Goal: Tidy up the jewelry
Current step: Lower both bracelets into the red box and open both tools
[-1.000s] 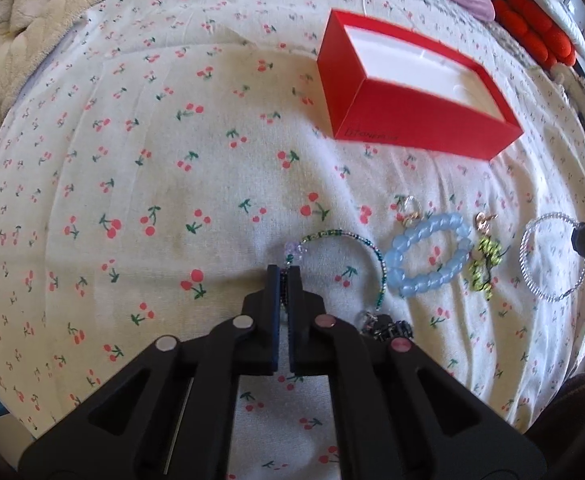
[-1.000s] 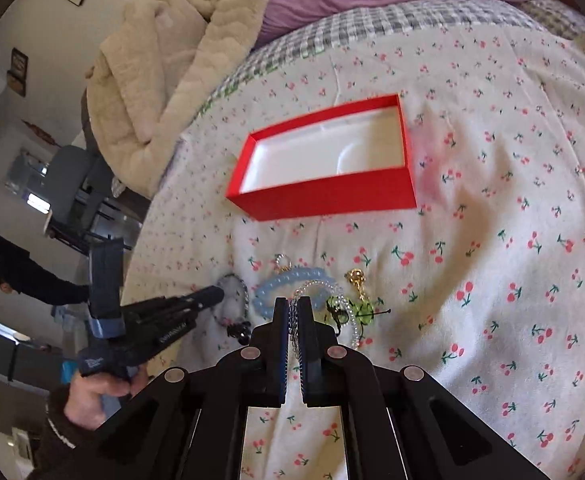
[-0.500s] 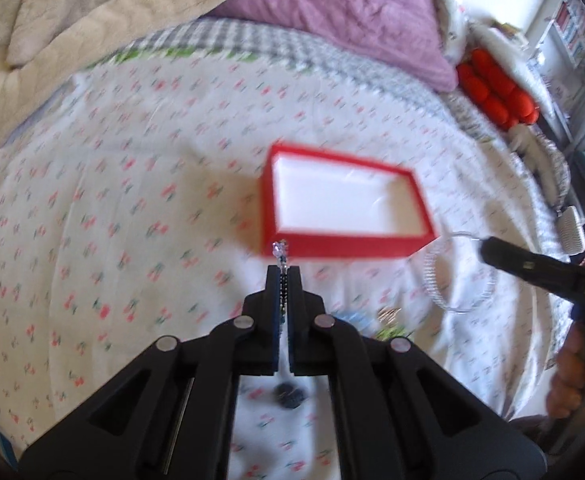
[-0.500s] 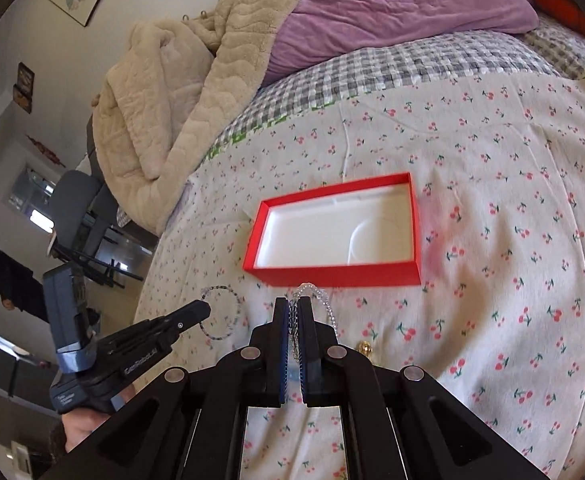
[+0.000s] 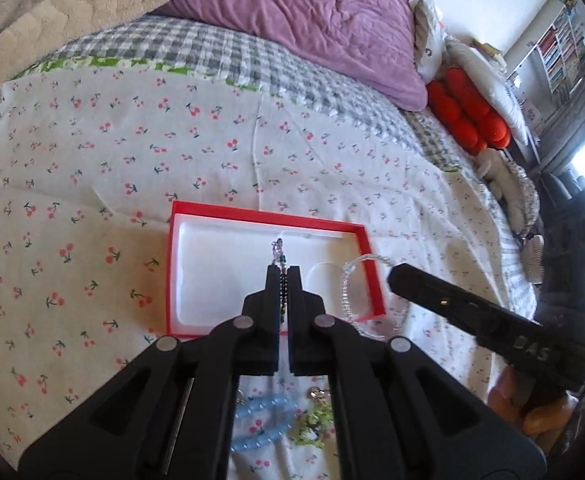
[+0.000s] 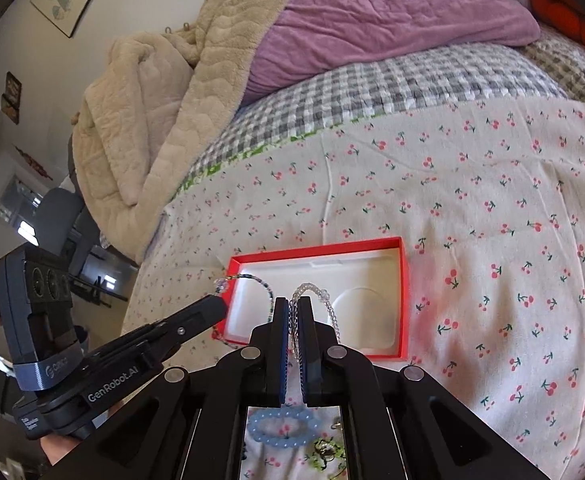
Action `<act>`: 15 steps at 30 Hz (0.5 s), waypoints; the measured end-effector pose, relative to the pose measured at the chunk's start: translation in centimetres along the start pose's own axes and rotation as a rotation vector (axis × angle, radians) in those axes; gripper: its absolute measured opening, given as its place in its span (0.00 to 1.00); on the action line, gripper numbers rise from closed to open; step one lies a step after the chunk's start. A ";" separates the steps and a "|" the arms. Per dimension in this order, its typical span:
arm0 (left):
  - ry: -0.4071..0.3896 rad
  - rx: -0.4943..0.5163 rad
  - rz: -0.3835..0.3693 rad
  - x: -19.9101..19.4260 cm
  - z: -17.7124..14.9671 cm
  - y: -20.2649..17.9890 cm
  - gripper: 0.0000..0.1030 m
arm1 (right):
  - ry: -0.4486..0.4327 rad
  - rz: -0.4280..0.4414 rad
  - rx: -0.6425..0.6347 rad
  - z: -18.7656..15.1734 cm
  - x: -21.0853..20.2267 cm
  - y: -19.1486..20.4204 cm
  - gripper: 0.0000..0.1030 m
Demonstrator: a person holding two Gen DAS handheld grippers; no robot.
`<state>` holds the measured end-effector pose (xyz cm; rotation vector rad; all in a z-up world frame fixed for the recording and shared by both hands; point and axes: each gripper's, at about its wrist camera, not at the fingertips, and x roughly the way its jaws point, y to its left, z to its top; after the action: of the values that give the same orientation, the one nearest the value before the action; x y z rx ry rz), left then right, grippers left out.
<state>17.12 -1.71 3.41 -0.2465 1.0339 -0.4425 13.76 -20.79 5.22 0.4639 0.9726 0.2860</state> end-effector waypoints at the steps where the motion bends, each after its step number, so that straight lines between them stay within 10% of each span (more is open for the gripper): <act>1: 0.000 0.005 0.017 0.2 0.0 0.0 0.03 | 0.003 0.004 -0.001 0.1 0.2 0.0 0.04; 15: 0.024 0.068 0.226 2.7 0.0 1.4 0.03 | 0.034 0.049 -0.040 1.5 3.4 -0.2 0.04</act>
<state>18.57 -1.74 0.78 -0.0628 1.0548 -0.2762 16.86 -19.87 3.38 0.4479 0.9875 0.3578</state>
